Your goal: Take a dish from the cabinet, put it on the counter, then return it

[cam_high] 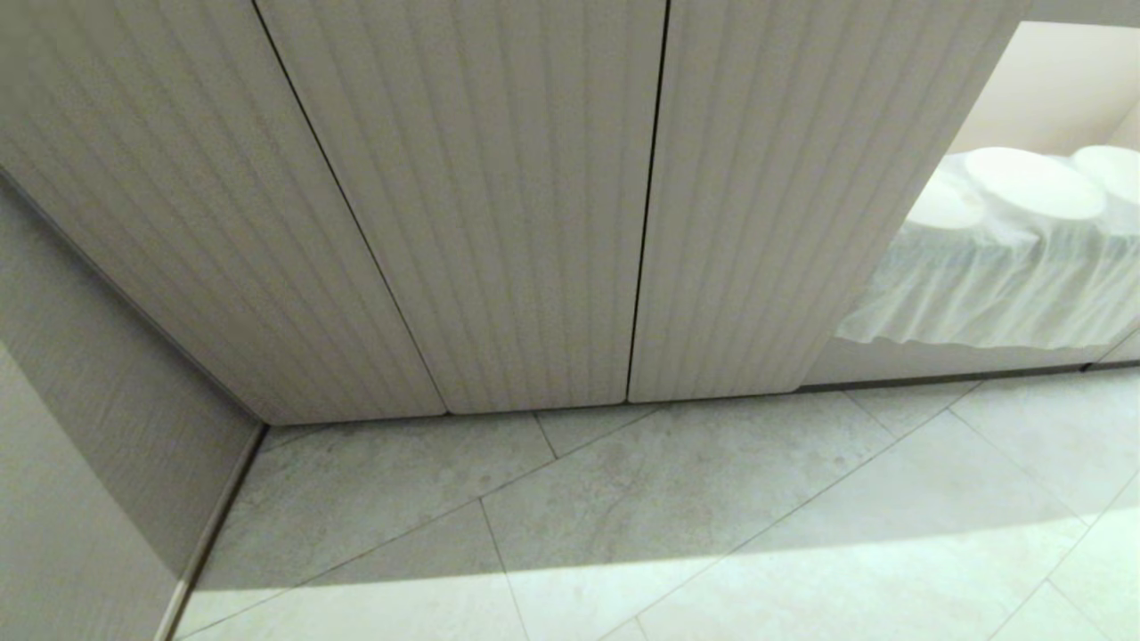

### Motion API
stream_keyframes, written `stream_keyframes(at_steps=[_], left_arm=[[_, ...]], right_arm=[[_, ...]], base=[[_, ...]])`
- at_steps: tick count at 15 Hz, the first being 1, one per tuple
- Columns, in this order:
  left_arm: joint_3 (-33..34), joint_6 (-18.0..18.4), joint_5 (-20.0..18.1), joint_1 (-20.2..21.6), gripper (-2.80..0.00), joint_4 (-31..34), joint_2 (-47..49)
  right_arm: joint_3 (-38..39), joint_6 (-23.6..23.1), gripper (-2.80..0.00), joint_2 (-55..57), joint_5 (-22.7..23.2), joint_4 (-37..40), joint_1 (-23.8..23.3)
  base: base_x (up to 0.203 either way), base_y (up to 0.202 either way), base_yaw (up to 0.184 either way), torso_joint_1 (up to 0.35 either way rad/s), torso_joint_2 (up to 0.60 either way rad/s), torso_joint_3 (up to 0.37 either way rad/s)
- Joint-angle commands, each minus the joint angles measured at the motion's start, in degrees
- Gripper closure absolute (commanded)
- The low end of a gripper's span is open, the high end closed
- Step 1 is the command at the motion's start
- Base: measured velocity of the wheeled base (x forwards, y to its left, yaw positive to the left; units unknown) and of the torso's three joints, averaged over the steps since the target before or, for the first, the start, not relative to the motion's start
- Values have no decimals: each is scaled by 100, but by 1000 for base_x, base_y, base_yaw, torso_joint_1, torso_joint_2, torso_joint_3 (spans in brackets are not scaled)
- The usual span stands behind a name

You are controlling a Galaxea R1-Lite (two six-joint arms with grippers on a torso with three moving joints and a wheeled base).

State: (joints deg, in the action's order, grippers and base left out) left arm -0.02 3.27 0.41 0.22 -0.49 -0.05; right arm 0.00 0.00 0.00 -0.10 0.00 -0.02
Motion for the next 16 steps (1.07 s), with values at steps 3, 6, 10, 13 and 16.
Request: stream_keyframes(at_steps=[3, 6, 10, 13, 16], left_arm=[[1, -2, 2, 3, 0, -4, 5], [2, -2, 2, 4, 0, -4, 5], [2, -2, 2, 4, 0, -4, 5], [2, -2, 2, 4, 0, -4, 5], [2, -2, 2, 4, 0, -4, 5]], right_arm=[[0, 0, 0, 0, 1, 0, 2], [0, 0, 0, 0, 1, -9, 2], [0, -35, 0, 0, 10, 7, 2], [0, -35, 0, 0, 10, 0, 2], [0, -4, 0, 0, 1, -9, 9]], base=[[0, 0, 0, 0, 0, 0], [0, 0, 0, 0, 0, 0], [0, 0, 0, 0, 0, 0], [0, 0, 0, 0, 0, 0], [0, 0, 0, 0, 0, 0]])
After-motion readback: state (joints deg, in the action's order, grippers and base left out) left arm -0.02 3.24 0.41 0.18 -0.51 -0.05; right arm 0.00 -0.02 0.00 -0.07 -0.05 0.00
